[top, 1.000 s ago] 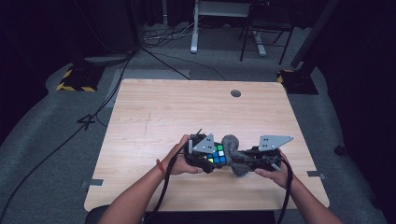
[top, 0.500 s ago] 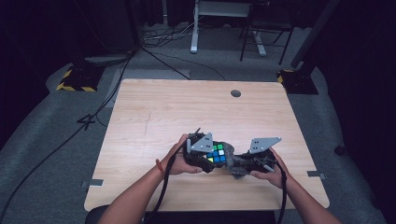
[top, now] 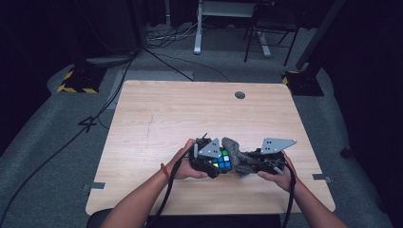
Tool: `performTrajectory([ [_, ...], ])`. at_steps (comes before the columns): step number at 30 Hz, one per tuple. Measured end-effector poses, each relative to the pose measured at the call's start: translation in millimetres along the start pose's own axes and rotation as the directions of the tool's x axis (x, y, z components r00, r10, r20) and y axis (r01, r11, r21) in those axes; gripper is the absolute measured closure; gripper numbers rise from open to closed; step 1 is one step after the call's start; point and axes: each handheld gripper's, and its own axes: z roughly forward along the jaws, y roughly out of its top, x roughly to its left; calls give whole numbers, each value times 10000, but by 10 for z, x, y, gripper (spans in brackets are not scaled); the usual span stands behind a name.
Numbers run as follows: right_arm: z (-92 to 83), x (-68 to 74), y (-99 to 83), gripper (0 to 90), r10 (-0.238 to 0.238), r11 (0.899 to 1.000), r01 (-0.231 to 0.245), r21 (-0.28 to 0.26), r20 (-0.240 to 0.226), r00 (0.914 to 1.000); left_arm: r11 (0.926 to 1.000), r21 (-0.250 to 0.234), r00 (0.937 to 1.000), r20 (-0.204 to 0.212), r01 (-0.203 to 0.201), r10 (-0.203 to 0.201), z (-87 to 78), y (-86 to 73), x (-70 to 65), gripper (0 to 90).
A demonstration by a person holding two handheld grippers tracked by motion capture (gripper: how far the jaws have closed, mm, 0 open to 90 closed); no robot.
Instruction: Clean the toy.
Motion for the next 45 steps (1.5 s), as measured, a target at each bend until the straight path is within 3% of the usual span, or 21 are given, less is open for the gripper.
performTrajectory([
  [3,45,-35,-39,776,111,9994,-112,321,17,9999,9999,-156,10000,74,-56,57,-22,31,-16,337],
  [6,126,-54,-94,777,78,9939,-48,1105,-269,9996,9987,-501,10000,20,79,-79,-100,40,11,337],
  [9,172,-46,-123,777,33,9891,50,1470,-562,9984,9980,-617,9996,-252,101,-116,-174,46,42,337],
  [13,161,17,-77,777,-206,9909,311,1312,-812,9965,9981,-576,9987,-435,227,-252,-205,23,84,337],
  [16,92,59,-34,777,-355,9965,435,721,-1092,9934,9984,-449,9984,-429,343,-362,-179,-12,108,337],
  [20,5,78,15,775,-523,9986,530,49,-898,9946,9991,-234,9993,-114,349,-351,-86,-28,75,338],
  [23,-35,36,22,776,-302,9993,287,-254,-600,9977,9998,-167,9998,152,147,-145,-37,3,17,337],
  [27,-14,-15,-7,777,-135,9998,137,130,-188,9997,9992,-407,9996,282,0,12,-55,45,-22,337],
  [32,66,-42,-53,778,-320,9956,316,880,35,9995,9969,-789,9999,148,-73,85,-149,89,-37,337],
  [38,141,-16,-79,778,-355,9907,386,1302,-259,9990,9937,-1118,10000,5,91,-91,-241,84,14,337],
  [45,165,21,-81,778,-450,9888,527,1399,-576,9973,9965,-827,9997,-199,147,-164,-240,33,71,337],
])
